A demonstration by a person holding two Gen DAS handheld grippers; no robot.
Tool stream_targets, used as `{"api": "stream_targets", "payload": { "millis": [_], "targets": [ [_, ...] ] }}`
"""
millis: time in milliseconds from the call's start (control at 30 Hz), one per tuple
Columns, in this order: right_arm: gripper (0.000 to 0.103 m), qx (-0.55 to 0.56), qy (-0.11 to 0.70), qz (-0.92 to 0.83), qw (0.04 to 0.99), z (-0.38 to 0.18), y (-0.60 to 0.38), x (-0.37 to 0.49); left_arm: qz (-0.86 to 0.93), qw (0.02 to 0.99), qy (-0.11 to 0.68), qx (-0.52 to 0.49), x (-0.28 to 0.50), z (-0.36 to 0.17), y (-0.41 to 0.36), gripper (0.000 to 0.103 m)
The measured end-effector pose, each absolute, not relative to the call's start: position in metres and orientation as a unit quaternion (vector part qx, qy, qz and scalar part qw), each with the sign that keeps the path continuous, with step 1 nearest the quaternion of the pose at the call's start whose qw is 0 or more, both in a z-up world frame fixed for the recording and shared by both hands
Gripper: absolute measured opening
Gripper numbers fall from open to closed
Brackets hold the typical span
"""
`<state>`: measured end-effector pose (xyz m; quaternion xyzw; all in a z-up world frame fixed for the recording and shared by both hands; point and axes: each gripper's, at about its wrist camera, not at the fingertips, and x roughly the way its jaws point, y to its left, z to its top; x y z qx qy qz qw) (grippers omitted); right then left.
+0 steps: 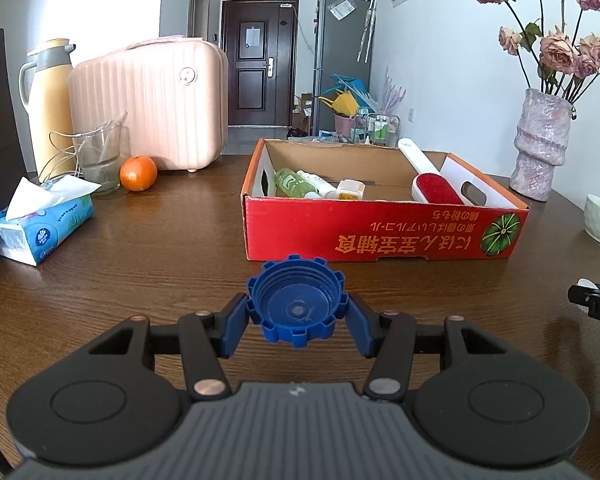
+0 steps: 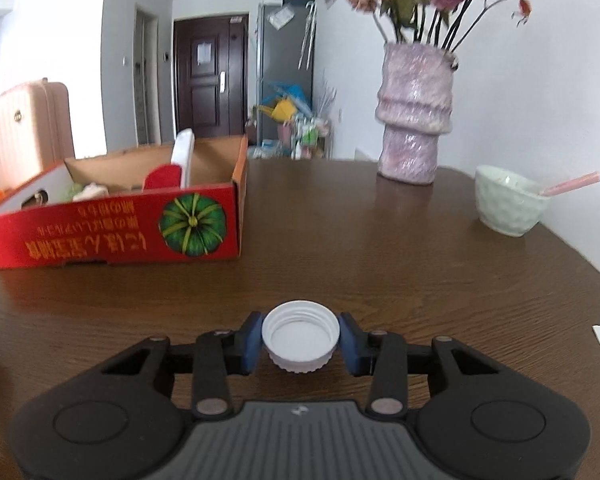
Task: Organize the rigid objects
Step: 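Carry the blue cap and white cap over the red box with both tools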
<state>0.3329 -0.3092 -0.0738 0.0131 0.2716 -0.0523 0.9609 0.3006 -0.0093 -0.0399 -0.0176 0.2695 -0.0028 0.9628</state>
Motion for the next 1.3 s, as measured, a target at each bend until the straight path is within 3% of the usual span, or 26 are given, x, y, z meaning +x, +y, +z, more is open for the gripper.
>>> {"api": "stream_targets", "payload": {
  "millis": [367,1300],
  "targets": [
    [0.039,0.016,0.210,-0.004,0.978,-0.057,-0.259,0.288,-0.014,0.966,0.257,-0.020,0.291,-0.035,-0.011,0.054],
    [0.039,-0.014,0.183,0.074,0.980,-0.036,-0.185,0.280,-0.029,0.970,0.241,-0.019,0.283,-0.017,-0.018,0.054]
  ]
}}
